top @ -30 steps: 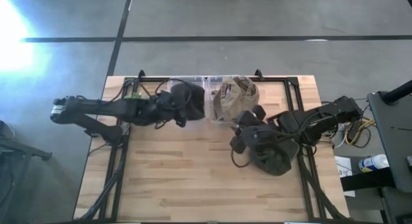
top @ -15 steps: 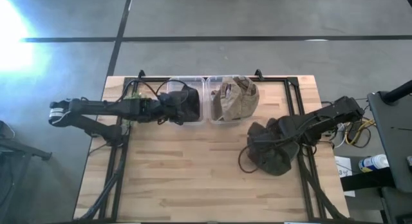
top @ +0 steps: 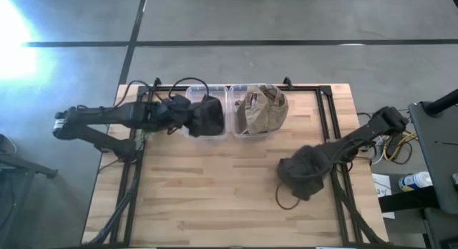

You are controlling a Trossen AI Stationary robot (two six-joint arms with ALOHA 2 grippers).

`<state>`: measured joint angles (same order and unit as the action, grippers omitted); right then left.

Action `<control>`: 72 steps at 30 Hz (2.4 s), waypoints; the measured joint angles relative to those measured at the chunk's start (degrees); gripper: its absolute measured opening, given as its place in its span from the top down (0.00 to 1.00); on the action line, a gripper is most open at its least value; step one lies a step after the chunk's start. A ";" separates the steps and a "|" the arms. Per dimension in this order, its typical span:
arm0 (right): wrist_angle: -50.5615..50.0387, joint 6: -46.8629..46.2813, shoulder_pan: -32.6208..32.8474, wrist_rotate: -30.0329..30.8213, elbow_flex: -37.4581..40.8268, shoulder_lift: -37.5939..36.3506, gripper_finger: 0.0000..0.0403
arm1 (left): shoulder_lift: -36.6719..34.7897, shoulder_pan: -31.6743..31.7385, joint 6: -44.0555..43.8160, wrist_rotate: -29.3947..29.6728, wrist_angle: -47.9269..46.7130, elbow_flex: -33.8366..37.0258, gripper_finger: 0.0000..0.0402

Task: Pick & Place hat
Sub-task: Put the black cap into the left transparent bin

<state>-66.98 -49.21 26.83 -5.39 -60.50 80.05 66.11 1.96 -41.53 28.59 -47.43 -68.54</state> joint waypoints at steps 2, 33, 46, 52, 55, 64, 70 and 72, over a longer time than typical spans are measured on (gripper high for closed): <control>0.11 0.37 1.98 -0.26 1.69 -1.37 0.50 | 0.00 -1.57 3.18 -0.06 0.26 -2.11 0.56; 60.04 -8.88 0.89 -4.96 19.56 5.64 0.97 | 0.04 -25.55 -12.73 1.31 -0.64 -1.39 0.56; 17.66 2.06 -3.59 12.74 -2.27 1.68 0.98 | 0.39 -38.72 -21.81 12.24 -0.27 1.31 0.56; -8.68 -3.01 -3.67 14.44 -5.52 3.24 0.98 | 0.49 -40.41 -26.58 13.07 2.57 5.40 0.56; -8.93 -6.32 -3.63 8.15 -0.23 3.76 0.98 | 0.50 -40.72 -26.72 13.10 4.87 6.82 0.56; 15.17 -12.80 -3.48 -7.04 16.11 9.45 0.98 | 0.57 -43.97 -29.16 6.80 5.42 10.10 0.56; 54.32 -16.05 -6.26 -8.41 16.55 15.45 0.98 | 0.56 -47.24 -38.16 1.81 6.36 15.88 0.56; 70.62 -16.29 -7.90 -8.29 16.35 18.09 0.98 | 0.56 -48.36 -41.50 1.71 7.33 18.25 0.56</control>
<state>3.64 -65.50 18.93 -13.68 -44.16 98.14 66.67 -46.40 -83.03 30.30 -40.10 -50.29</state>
